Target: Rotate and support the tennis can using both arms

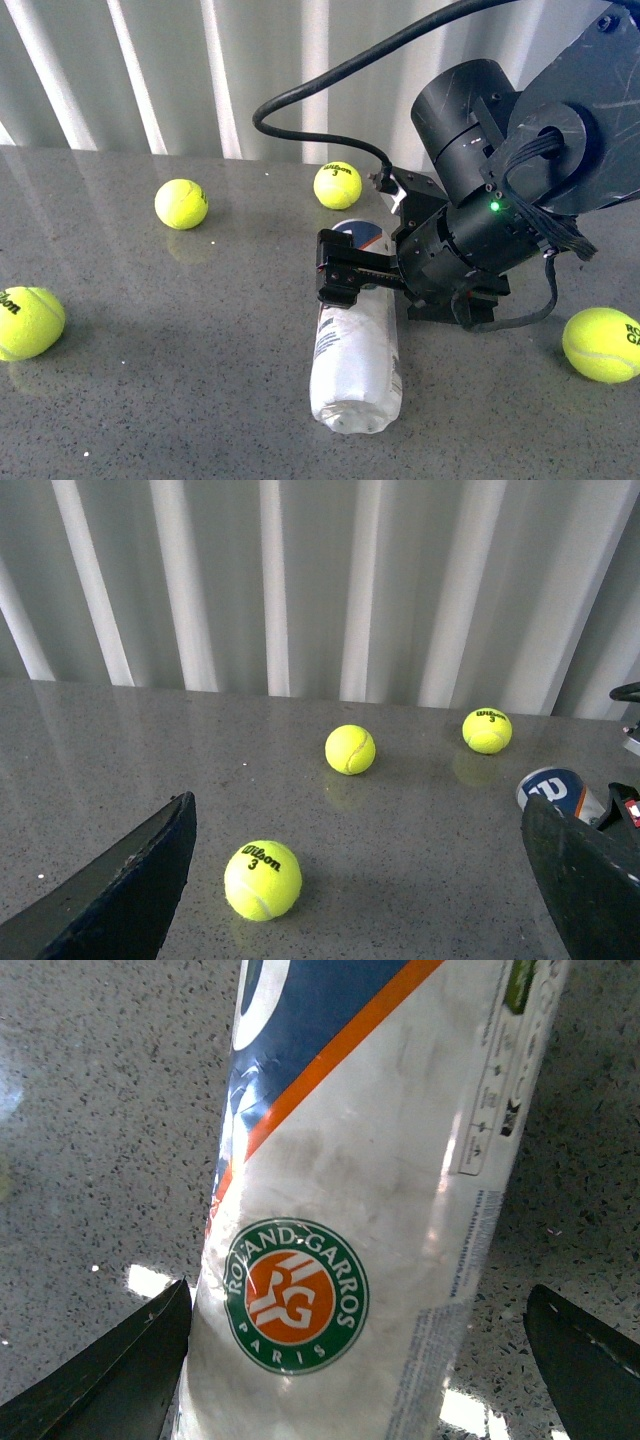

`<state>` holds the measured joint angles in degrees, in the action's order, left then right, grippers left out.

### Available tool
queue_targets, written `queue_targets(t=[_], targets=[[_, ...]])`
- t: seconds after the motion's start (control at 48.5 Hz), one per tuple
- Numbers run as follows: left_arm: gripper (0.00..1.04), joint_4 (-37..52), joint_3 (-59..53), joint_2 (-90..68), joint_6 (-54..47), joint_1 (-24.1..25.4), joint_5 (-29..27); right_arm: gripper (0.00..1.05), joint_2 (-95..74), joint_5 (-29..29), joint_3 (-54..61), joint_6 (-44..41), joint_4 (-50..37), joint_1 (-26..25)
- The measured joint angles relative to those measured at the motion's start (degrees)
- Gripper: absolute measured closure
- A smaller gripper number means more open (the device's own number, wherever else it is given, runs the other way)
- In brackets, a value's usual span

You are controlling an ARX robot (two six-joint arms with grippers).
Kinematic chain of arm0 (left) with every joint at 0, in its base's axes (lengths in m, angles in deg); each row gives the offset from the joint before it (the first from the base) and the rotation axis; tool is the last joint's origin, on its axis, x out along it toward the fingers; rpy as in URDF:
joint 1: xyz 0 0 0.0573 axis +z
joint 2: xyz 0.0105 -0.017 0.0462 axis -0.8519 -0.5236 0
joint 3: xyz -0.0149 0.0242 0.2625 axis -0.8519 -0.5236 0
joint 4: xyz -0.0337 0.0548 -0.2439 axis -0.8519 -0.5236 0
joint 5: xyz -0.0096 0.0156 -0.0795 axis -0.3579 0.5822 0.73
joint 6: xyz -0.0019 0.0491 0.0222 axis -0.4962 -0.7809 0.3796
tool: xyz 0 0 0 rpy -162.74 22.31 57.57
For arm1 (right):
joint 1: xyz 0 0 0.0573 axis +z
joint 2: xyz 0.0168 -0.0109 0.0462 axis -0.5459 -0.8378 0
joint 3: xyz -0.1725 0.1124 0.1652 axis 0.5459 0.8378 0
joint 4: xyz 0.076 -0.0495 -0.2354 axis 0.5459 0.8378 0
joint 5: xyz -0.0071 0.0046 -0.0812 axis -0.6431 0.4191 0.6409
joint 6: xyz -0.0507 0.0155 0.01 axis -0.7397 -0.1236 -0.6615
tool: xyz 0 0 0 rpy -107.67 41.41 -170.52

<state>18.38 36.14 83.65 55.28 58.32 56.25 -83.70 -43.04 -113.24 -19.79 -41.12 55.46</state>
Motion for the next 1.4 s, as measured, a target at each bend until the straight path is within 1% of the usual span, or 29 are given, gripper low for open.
queue_targets(t=[0.206, 0.227, 0.247, 0.33, 0.392, 0.557, 0.66, 0.887, 0.969, 1.072, 1.299, 1.402], targets=[[0.07, 0.0, 0.0, 0.0, 0.0, 0.0, 0.0, 0.07, -2.1, 0.9, -0.3, -0.2, -1.3, 0.0], [0.07, 0.0, 0.0, 0.0, 0.0, 0.0, 0.0, 0.09, -2.4, 0.9, -0.3, -0.2, -1.4, 0.0], [0.07, 0.0, 0.0, 0.0, 0.0, 0.0, 0.0, 0.14, -2.7, 1.2, -0.4, -0.4, -1.5, 0.0], [0.07, 0.0, 0.0, 0.0, 0.0, 0.0, 0.0, 0.27, -3.1, 1.6, -0.7, -0.7, -1.7, 0.0], [0.07, 0.0, 0.0, 0.0, 0.0, 0.0, 0.0, 0.33, -3.1, 1.9, -0.9, -0.9, -1.8, 0.0], [0.07, 0.0, 0.0, 0.0, 0.0, 0.0, 0.0, 0.55, -3.1, 2.4, -1.3, -1.8, -2.3, 0.3], [0.07, 0.0, 0.0, 0.0, 0.0, 0.0, 0.0, 0.66, -3.0, 2.7, -1.3, -2.0, -2.8, 0.6], [0.07, 0.0, 0.0, 0.0, 0.0, 0.0, 0.0, 0.82, -2.9, 2.8, -1.2, -2.7, -3.2, 0.9], [0.07, 0.0, 0.0, 0.0, 0.0, 0.0, 0.0, 0.87, -2.4, 2.8, -1.1, -3.0, -3.2, 1.0], [0.07, 0.0, 0.0, 0.0, 0.0, 0.0, 0.0, 0.89, -2.3, 2.8, -0.9, -3.1, -3.2, 1.0], [0.07, 0.0, 0.0, 0.0, 0.0, 0.0, 0.0, 0.93, 0.0, 3.1, 0.4, -3.7, -3.5, 1.4], [0.07, 0.0, 0.0, 0.0, 0.0, 0.0, 0.0, 0.93, 3.4, 4.2, 1.3, -6.2, -3.5, 1.4]])
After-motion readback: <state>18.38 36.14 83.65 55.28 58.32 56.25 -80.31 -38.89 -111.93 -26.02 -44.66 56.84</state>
